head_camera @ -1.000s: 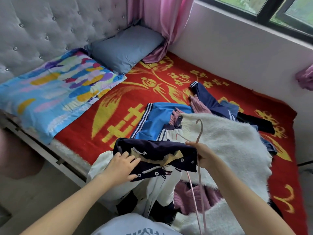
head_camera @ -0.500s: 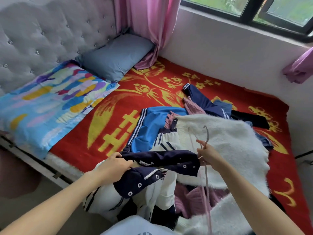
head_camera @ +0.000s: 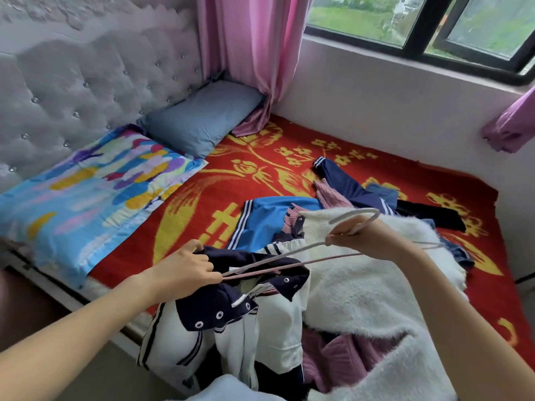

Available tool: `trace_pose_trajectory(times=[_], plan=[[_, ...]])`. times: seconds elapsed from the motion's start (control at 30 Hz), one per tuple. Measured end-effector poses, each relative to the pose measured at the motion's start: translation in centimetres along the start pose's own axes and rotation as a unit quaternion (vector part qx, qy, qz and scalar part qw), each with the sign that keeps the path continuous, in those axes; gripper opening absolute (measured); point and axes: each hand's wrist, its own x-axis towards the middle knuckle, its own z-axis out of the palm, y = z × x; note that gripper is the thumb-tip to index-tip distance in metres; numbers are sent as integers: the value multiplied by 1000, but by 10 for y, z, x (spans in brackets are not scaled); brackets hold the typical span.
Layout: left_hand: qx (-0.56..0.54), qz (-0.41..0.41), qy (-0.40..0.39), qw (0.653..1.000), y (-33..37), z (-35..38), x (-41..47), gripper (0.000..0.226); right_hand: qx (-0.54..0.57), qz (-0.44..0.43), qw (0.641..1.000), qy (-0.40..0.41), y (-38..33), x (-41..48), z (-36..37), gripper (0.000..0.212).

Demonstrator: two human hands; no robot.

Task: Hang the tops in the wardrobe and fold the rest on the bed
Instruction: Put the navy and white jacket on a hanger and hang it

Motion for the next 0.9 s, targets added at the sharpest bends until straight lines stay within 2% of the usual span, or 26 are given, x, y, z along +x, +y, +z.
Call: trace_pose_trajectory(times=[0.1, 0.2, 0.33, 0.43, 0.47, 0.5, 0.57, 0.63, 0.67, 0.77, 0.9], plan=[[-11, 17, 45, 999, 8, -8, 5, 33, -17, -45, 999, 0, -22, 2, 5, 21], [-16, 28, 124, 992, 14, -20, 15, 33, 61, -88, 994, -5, -38, 24, 28, 28], [-7, 30, 220, 975, 19, -43, 28, 27, 55, -88, 994, -27, -54, 48, 81, 38], [-12, -31, 254, 967, 25, -44, 30, 14, 196, -47, 979, 40, -54, 54, 98, 48], [-25, -82, 249, 965, 26, -38, 27, 10, 255, -31, 964, 75, -50, 56, 99, 47], [-31, -151, 221, 963, 25, -33, 21, 19, 296, -19, 950, 100, -49, 58, 100, 44], [-84, -286, 104, 949, 22, -24, 9, 53, 334, -5, 935, 121, -47, 58, 99, 39], [-147, -338, 23, 929, 14, -18, 2, 78, 360, 2, 925, 121, -48, 55, 99, 37], [-147, -331, 49, 931, 13, -15, 0, 76, 374, 5, 920, 120, -48, 54, 100, 36], [-151, -299, 140, 932, 7, -9, -2, 43, 390, 5, 911, 132, -55, 50, 98, 35], [-185, -248, 204, 929, -4, -25, -3, 40, 402, -30, 898, 174, -60, 43, 80, 48]])
